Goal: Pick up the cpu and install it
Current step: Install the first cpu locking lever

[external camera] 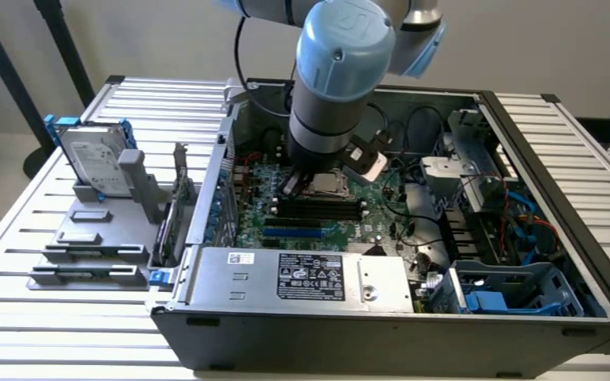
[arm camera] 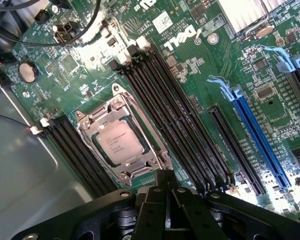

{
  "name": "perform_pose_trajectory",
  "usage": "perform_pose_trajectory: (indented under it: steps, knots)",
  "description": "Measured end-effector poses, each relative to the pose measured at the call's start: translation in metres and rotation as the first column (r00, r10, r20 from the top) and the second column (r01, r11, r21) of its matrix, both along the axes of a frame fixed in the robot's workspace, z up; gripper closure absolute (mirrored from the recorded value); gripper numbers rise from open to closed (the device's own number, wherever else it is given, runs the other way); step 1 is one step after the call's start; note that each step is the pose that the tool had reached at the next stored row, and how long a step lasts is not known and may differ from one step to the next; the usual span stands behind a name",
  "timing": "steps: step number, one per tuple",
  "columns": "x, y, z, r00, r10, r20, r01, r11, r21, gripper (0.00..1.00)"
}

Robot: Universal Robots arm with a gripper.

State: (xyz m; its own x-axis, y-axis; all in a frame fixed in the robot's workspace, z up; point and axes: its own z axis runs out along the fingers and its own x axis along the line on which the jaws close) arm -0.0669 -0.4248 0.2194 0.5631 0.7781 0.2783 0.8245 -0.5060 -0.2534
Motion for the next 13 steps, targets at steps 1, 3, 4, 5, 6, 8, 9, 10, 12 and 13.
perform_pose_trajectory:
  steps: [1,3,4,5,6,8,9,10,12,13]
  knots:
    - [0.000,0.0001,-0.0009,1.0000,0.000,-0.0023,0.000,1.0000,-0.0005,0.89]
    - [-0.001,0.0004,-0.0028,1.0000,-0.001,-0.0069,0.001,1.0000,-0.0022,0.89]
    - [-0.001,0.0006,-0.0038,1.0000,-0.001,-0.0087,0.001,1.0000,-0.0030,0.89]
    - [-0.001,0.0008,-0.0049,0.9999,-0.001,-0.0103,0.001,1.0000,-0.0039,0.89]
    - [-0.001,0.0009,-0.0058,0.9999,-0.001,-0.0121,0.001,1.0000,-0.0047,0.89]
    - [-0.001,0.0012,-0.0077,0.9999,-0.001,-0.0159,0.001,1.0000,-0.0065,0.89]
    - [-0.002,0.0013,-0.0086,0.9998,-0.002,-0.0180,0.001,1.0000,-0.0074,0.89]
    - [-0.002,0.0014,-0.0095,0.9998,-0.002,-0.0202,0.001,1.0000,-0.0083,0.89]
    - [-0.003,0.0020,-0.0114,0.9997,-0.002,-0.0226,0.002,0.9999,-0.0110,0.89]
    - [-0.003,0.0027,-0.0124,0.9997,-0.003,-0.0232,0.002,0.9999,-0.0126,0.89]
